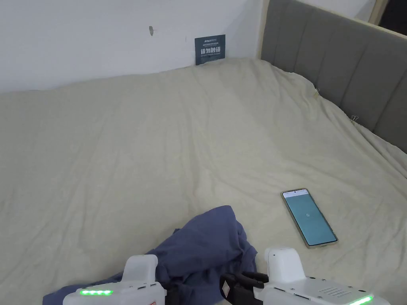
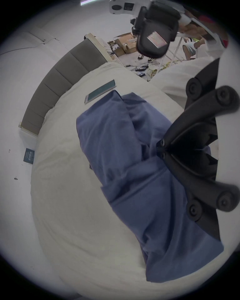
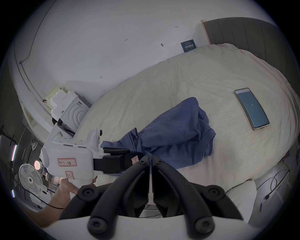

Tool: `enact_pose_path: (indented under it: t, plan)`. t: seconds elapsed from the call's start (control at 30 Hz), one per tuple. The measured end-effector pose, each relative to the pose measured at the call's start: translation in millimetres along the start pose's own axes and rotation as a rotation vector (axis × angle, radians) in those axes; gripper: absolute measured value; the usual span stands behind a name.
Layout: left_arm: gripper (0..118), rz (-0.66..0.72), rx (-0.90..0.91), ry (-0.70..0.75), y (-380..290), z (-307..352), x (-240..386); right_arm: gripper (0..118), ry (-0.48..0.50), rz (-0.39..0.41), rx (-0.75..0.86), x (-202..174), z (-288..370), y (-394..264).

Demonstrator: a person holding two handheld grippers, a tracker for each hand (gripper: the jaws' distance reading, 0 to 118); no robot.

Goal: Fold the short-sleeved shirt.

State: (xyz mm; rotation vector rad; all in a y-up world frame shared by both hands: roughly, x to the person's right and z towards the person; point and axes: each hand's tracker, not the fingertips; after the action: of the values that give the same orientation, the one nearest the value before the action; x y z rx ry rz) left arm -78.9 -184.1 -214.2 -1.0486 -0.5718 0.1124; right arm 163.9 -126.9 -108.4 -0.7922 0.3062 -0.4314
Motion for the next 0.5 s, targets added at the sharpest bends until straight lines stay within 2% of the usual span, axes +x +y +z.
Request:
enact_pose_path:
  t: [0.27,0.5]
  plan:
    - [0,-0.024,0.027,-0.055,-3.5,13.1,11.2,7,0.003,0.034,0.014,-9.7,5.9,3.3]
    - [0,0.101,0.192,-0.017,-15.0,89.0,-42.0,7,0.000,0.061,0.014,-23.8,6.0,3.2]
